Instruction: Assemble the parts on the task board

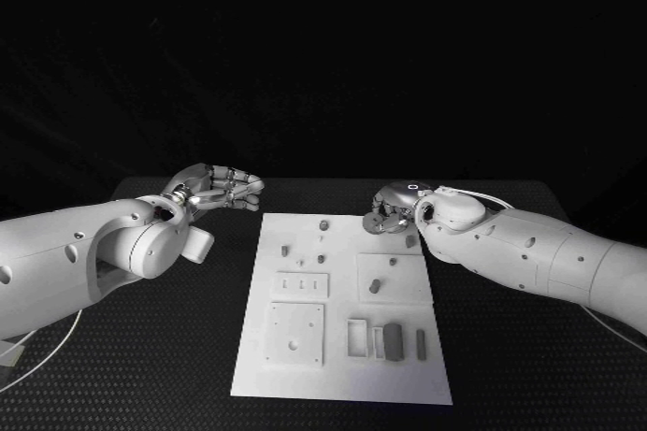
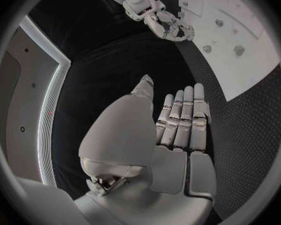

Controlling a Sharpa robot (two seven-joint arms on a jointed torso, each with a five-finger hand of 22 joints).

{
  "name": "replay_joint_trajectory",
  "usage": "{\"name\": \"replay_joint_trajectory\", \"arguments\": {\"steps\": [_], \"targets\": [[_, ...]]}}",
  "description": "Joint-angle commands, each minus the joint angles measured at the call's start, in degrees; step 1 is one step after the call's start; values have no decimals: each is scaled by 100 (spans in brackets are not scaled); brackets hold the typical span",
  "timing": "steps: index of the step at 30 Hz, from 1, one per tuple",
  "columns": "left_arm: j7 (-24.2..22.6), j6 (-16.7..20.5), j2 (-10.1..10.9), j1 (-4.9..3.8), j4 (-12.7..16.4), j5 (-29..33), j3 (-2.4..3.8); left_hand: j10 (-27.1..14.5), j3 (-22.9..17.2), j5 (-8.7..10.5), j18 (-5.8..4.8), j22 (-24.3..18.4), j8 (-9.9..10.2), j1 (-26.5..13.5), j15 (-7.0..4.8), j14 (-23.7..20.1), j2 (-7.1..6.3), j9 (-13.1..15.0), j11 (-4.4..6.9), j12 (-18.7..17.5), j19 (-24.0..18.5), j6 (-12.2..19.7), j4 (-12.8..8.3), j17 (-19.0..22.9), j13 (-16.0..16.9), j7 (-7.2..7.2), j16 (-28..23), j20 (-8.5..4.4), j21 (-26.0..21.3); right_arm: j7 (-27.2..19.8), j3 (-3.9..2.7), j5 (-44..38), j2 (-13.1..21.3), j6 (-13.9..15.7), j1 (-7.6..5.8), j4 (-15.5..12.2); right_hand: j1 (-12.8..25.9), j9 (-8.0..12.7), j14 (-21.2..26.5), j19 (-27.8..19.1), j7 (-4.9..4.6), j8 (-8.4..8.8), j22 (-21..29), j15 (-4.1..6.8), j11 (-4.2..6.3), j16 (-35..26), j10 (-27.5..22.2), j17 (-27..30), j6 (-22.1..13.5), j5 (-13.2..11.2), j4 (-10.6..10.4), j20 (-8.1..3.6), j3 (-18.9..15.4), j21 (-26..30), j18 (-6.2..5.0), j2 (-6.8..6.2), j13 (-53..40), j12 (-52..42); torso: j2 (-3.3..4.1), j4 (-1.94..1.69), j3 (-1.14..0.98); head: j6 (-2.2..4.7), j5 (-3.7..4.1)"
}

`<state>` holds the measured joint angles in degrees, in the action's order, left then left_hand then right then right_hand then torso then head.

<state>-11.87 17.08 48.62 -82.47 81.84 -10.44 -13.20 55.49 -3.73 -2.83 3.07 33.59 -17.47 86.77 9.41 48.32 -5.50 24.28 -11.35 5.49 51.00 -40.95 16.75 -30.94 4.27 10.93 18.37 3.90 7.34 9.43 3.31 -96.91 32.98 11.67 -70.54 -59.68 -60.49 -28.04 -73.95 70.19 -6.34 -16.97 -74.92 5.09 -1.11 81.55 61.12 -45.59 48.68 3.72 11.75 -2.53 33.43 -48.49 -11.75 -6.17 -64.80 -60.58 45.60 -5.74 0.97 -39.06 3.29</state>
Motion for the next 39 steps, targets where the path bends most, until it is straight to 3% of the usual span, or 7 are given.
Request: {"name": "replay_joint_trajectory", "arguments": {"steps": [1, 8, 22, 25, 28, 39], "targets": [[-46, -82, -53, -11, -41, -51, 3, 19, -35, -26, 116, -3, 22, 4, 24, 10, -58, -9, -2, -26, 41, -48, -5, -8, -3, 161, -38, -2, -32, -7, 89, -79, -28, -427, 82, 35, 29, 5, 31, -46, -138, -11, -129, -5, -12, 38, -50, -8, 177, 9, 52, -7, -12, -29, -325, 9, 12, -29, 4, 4, 2, 1, 2], [-41, -110, -109, -8, -118, -49, -4, 18, -35, -26, 115, -3, 23, 1, 25, 9, -56, -10, -3, -27, 41, -47, -4, -9, -3, 162, -39, -1, -32, 3, 137, -155, -70, -419, 139, 68, 32, 26, 30, -48, -154, 33, -124, -19, -27, 39, -56, -7, 128, 13, 95, -7, -15, -41, -325, -46, 32, -47, 11, 6, -1, -18, 15], [-43, -108, -107, -8, -111, -48, -5, 17, -36, -26, 115, -3, 25, -2, 26, 7, -49, -12, -4, -31, 40, -46, -5, -11, -4, 162, -44, -1, -36, -36, 187, -165, -120, -456, 178, 105, 30, 33, 29, -50, -159, 43, -120, -26, -32, 39, -46, -4, 138, 14, 121, -2, 2, -50, -325, -13, 53, -74, 1, 3, -5, -40, 18], [-45, -107, -104, -8, -109, -48, -5, 18, -36, -26, 115, -3, 25, -2, 26, 6, -49, -12, -4, -31, 39, -46, -5, -12, -4, 161, -45, 0, -37, -52, 189, -201, -106, -357, 180, 68, -111, -5, 23, -50, -118, -40, -123, 6, 4, 46, -11, -6, 306, 16, 234, -7, 89, -63, -325, 167, 63, -118, -2, 5, -7, -43, 10], [-44, -107, -99, -8, -103, -48, -6, 18, -37, -26, 115, -3, 25, -2, 26, 6, -49, -13, -4, -32, 39, -46, -6, -12, -4, 161, -46, 0, -37, -50, 189, -217, -96, -252, 180, 45, -157, -29, 18, -42, -82, -86, -120, 39, 39, 51, 26, -5, 418, 22, 280, 6, 185, -75, -325, 244, 82, -152, -2, 7, -8, -36, 10], [-38, -87, -76, -8, -93, -48, -6, 17, -39, -26, 115, -2, 26, -5, 26, 7, -40, -14, -4, -35, 40, -46, -5, -15, -4, 160, -48, -1, -39, 212, 187, -429, 23, 86, 178, -229, -40, -82, 4, 2, -19, -149, -114, 100, 101, 68, 119, -7, 595, 15, 275, 8, 256, -108, -325, 164, 147, -203, -1, 2, -1, -25, 2]]}}
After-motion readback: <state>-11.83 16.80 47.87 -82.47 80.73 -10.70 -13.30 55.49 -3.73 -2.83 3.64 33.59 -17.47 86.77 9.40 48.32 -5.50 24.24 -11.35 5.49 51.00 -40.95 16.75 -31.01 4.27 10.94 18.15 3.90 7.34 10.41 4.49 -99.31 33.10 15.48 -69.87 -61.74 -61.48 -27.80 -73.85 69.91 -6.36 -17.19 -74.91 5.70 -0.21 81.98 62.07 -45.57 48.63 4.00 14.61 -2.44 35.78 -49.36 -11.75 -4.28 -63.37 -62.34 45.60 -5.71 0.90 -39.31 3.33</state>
